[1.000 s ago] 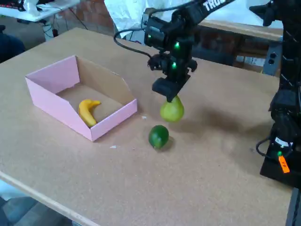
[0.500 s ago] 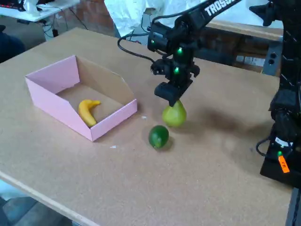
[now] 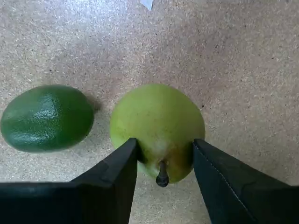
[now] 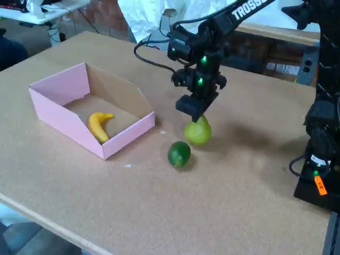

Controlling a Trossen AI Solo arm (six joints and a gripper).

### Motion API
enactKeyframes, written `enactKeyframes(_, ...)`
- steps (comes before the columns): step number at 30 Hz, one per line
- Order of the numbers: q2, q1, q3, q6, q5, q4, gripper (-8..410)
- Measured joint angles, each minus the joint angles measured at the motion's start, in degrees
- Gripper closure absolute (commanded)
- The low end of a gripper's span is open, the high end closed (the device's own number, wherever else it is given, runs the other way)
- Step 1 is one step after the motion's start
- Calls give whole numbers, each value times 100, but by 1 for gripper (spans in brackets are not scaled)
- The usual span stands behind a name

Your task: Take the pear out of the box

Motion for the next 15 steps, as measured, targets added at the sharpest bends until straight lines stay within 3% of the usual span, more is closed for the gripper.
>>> enactKeyframes(7, 0, 0, -13, 2, -9, 4, 358)
enactKeyframes(15, 0, 0, -13, 15, -7, -76, 270)
